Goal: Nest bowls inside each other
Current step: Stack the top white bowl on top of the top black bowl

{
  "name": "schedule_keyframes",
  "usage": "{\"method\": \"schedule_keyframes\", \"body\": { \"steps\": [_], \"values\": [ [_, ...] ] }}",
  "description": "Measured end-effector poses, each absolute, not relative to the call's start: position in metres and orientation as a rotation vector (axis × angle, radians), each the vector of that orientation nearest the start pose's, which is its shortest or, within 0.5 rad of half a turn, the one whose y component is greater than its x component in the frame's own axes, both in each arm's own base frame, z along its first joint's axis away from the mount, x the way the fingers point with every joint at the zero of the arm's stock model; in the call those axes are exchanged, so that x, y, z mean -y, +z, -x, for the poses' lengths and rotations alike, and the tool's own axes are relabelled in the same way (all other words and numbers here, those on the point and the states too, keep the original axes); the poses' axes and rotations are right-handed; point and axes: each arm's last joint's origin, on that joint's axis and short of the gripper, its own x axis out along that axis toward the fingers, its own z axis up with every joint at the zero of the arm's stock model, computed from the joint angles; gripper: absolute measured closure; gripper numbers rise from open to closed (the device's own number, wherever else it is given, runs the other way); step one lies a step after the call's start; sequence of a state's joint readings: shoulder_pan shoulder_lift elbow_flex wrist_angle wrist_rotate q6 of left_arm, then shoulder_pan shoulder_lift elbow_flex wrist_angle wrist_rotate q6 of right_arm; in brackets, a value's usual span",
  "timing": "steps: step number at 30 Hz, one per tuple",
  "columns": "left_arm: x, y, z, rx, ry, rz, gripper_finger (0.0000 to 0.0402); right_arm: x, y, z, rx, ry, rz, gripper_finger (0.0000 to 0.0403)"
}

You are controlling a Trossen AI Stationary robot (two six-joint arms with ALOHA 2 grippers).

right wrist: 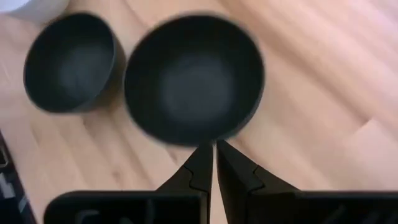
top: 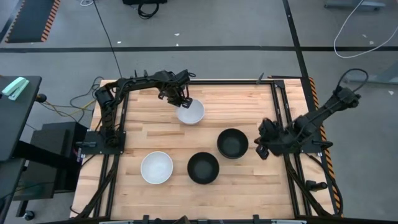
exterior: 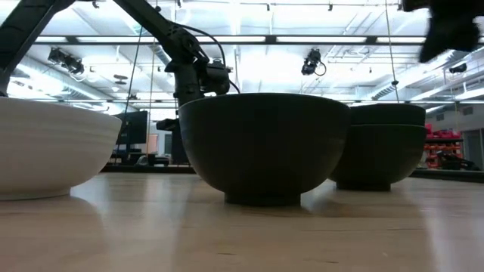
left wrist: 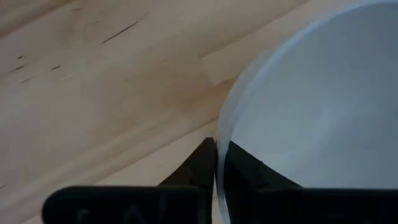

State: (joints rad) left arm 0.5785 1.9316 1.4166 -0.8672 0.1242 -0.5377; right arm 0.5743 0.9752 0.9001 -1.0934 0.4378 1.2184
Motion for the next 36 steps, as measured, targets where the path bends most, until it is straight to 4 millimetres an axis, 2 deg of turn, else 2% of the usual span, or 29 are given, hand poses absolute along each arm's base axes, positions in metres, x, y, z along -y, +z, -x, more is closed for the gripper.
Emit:
{"method": "schedule_keyframes", "body": {
  "steps": [2, 7, 11, 17, 21, 26, 31, 36],
  "values": [
    [-0.201, 0.187, -0.315, -1.199, 0.733, 0.928, 0.0366, -0.084, 0.265, -0.134, -0.917, -0.487, -0.579, 0.0375],
    [-0.199, 0.187, -0.316, -1.211, 0.695, 0.911, 0.039, -0.102, 0.23, -0.129, -0.945, -0.517, -0.637, 0.0388],
    [-0.194, 0.187, -0.319, -1.217, 0.681, 0.898, 0.0381, -0.11, 0.206, -0.135, -0.952, -0.536, -0.632, 0.0398],
    [-0.183, 0.193, -0.326, -1.246, 0.643, 0.864, 0.039, -0.123, 0.175, -0.148, -0.95, -0.497, -0.614, 0.0398],
    [-0.18, 0.213, -0.336, -1.227, 0.616, 0.822, 0.0388, -0.124, 0.159, -0.154, -0.954, -0.519, -0.607, 0.0398],
    [-0.178, 0.252, -0.35, -1.16, 0.586, 0.77, 0.039, -0.12, 0.142, -0.162, -0.952, -0.537, -0.593, 0.04],
    [-0.17, 0.285, -0.357, -1.122, 0.59, 0.712, 0.039, -0.108, 0.135, -0.173, -0.95, -0.576, -0.55, 0.0401],
    [-0.157, 0.305, -0.36, -1.132, 0.572, 0.664, 0.039, -0.096, 0.136, -0.193, -0.906, -0.53, -0.531, 0.0402]
  ]
}}
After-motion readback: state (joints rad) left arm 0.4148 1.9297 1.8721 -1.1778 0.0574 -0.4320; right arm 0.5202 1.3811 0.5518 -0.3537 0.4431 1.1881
